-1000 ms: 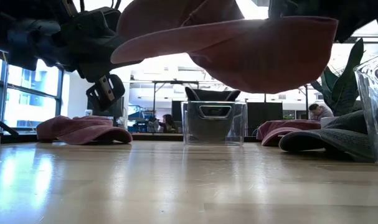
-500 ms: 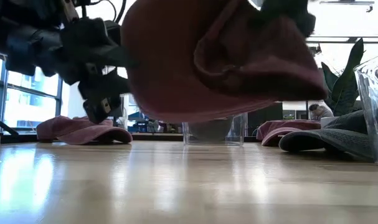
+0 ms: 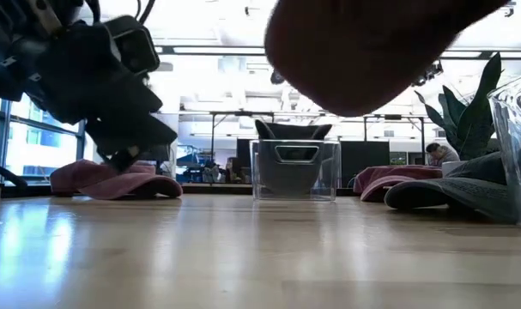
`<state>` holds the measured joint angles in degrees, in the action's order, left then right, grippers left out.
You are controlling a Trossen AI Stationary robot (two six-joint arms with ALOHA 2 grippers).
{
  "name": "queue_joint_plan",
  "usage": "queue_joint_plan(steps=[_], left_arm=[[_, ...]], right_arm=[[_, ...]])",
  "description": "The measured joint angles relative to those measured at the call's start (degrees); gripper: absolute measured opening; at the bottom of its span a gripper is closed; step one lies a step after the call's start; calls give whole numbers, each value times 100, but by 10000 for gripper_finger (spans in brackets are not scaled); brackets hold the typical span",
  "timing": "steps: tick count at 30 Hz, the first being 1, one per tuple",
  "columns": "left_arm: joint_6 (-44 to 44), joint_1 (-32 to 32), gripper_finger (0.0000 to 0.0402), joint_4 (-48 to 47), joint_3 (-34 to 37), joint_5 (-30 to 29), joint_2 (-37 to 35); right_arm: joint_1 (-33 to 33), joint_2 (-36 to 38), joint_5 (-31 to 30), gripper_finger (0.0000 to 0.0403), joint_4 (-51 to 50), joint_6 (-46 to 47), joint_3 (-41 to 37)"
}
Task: Pick & Place hat
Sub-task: Put the bottom red cap into the bottom transparent bin
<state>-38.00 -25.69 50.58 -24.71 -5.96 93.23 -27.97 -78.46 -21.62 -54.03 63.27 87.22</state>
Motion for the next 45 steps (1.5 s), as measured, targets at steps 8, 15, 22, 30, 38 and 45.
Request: queue_joint_plan(steps=[8,15,22,30,38,45], left_arm=[[1495,14,152,126,-378,239,-2],[2141,13,152,-620,-896,542,-2],[2302,15,152,-1054,-1016,365,-2],[2319,15,152,-1053,-1016,372,-4],[2282,15,152,-1055,-1016,385,-4],[2252,15,152,-1144,-1019,387,-4]], right_arm=[[-676,4,1047,18,-2935,3049,1089],[-1479,-2,2232,18,-3497,5110,1318],[-2040,-101,2781,18,-3580,5940,1305],[-2043,-92,2613,18,-3584,5977,880],[-2055,-86,2849,18,-3594,6075,459],[-2275,174,3739,21,-3477,6449,-566]])
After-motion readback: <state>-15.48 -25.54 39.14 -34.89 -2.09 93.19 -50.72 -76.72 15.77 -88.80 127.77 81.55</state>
